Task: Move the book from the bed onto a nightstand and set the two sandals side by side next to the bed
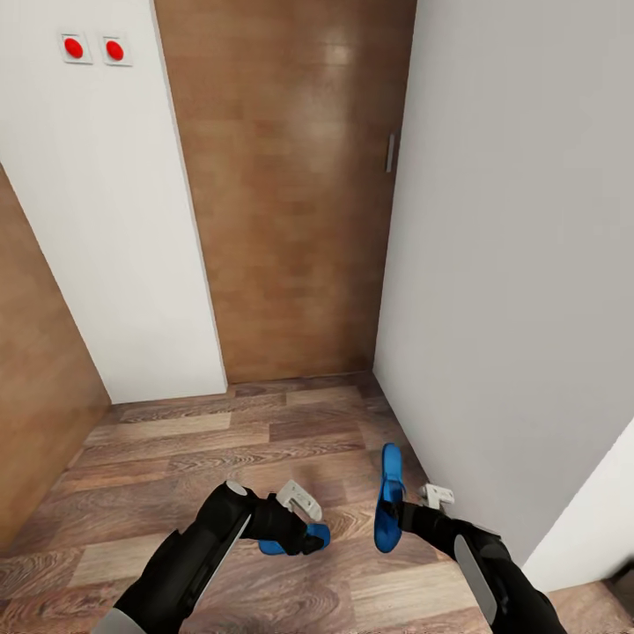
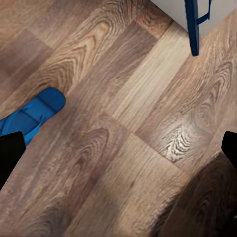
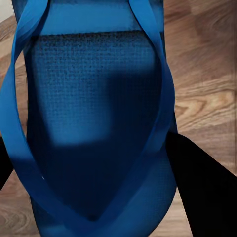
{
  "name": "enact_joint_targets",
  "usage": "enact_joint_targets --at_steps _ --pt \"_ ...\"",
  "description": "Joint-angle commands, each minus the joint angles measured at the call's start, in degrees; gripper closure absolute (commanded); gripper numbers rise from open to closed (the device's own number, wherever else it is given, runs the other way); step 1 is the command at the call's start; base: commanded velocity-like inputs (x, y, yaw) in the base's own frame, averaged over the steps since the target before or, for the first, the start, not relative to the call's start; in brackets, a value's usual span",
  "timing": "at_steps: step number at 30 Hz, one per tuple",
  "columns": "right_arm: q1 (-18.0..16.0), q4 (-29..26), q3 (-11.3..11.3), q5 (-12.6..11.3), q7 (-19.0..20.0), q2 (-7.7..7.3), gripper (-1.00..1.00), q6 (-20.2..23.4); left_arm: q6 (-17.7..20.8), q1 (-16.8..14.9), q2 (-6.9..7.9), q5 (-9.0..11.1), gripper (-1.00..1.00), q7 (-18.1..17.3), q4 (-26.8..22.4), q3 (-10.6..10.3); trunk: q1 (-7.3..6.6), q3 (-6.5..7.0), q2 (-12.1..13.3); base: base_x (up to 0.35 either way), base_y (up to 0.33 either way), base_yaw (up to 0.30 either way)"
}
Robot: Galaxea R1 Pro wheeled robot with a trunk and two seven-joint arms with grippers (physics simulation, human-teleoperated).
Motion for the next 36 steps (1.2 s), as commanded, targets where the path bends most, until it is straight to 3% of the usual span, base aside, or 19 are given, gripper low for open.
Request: enact_joint_targets --at_steps 1,8,11,15,24,30,36 --pt "-0.05 -0.13 -0.10 -0.43 0.07 0.04 1.00 0.24 0.23 -0.05 -0.15 -0.62 -1.00 -0.52 -0.07 0.09 0.01 -0.28 -0.04 0.000 0.000 0.000" --pt "-0.01 -1.82 0.00 -0.43 0.05 0.06 1.00 0.10 1.29 -0.07 -0.25 -0.86 -1.00 -0.49 0.02 0.28 0.19 -1.84 -0.14 0.000 0.000 0.000" --pt "-0.01 -2.08 0.03 -0.43 0.08 0.07 1.00 0.24 7.00 -0.08 -0.07 -1.16 -1.00 -0.31 -0.20 0.34 0.27 -2.50 -0.18 0.000 0.000 0.000" --pt "-0.01 -2.16 0.08 -0.39 0.07 0.45 1.00 0.50 9.04 -0.08 0.10 -2.70 -1.00 -0.27 -0.29 0.35 0.37 -3.39 -0.23 0.000 0.000 0.000" --pt "-0.02 -2.32 0.09 -0.43 0.16 0.68 1.00 0.70 8.98 -0.08 0.19 -3.71 -1.00 -0.22 -0.17 0.48 0.60 -5.38 -0.35 0.000 0.000 0.000" --pt "-0.01 -7.56 0.02 -0.47 0.17 0.59 1.00 0.96 6.79 -0.08 -0.05 -3.73 -1.00 0.60 -0.24 0.43 0.76 -6.71 -0.43 0.000 0.000 0.000" --pt "-0.01 -10.41 0.01 -0.46 0.27 0.51 1.00 5.96 6.06 -0.08 -0.20 -3.79 -1.00 1.64 -0.30 0.14 0.91 -8.04 -0.51 0.000 0.000 0.000"
